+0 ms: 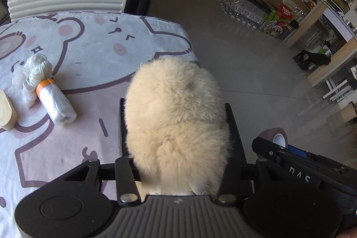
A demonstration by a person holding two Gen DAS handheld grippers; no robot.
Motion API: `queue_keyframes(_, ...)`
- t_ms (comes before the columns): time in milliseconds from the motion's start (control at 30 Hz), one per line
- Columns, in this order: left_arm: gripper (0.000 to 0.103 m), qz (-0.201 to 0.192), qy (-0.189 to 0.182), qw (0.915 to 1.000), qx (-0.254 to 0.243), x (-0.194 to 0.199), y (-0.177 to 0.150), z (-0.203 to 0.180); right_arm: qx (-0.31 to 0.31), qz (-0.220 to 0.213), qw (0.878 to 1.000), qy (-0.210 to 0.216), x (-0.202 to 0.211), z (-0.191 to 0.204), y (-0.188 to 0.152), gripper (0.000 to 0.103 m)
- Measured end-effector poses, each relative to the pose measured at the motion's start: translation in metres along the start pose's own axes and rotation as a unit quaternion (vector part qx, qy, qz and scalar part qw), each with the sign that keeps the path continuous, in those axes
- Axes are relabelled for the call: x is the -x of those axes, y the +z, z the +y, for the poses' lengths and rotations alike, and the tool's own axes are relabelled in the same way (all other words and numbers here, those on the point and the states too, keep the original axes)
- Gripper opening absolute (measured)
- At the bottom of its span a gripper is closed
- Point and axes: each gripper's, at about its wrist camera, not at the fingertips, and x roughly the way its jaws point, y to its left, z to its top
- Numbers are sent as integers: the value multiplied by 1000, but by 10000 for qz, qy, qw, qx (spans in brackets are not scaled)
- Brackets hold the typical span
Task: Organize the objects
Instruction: 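Lower the bunny into the box with the left gripper while the right gripper lowers the tape roll in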
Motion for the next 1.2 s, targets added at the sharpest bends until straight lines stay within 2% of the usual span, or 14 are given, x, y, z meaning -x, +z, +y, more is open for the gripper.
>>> queue_keyframes(200, 49, 323, 70, 9994, 108, -27, -1, 7, 101, 192, 9998, 47, -11, 4, -6, 43)
queue_keyframes(500, 49, 649, 367, 9970, 204, -53, -3, 18, 268, 709, 9971, 42, -37, 12, -16, 43)
queue_keyframes(633, 49, 608, 470, 9970, 130, -57, -1, 19, 161, 825, 9964, 81, -43, 8, -19, 43)
queue_keyframes(767, 59, 471, 613, 9970, -41, -58, 0, 14, 152, 934, 9954, 144, -47, 8, -22, 43)
queue_keyframes(933, 62, 468, 519, 9976, -35, -51, 4, 16, 165, 1134, 9932, 217, -54, 7, -25, 43)
queue_keyframes(1200, 69, 183, 591, 9970, -473, -28, 10, 5, 233, 1377, 9898, 269, -64, 13, -28, 43)
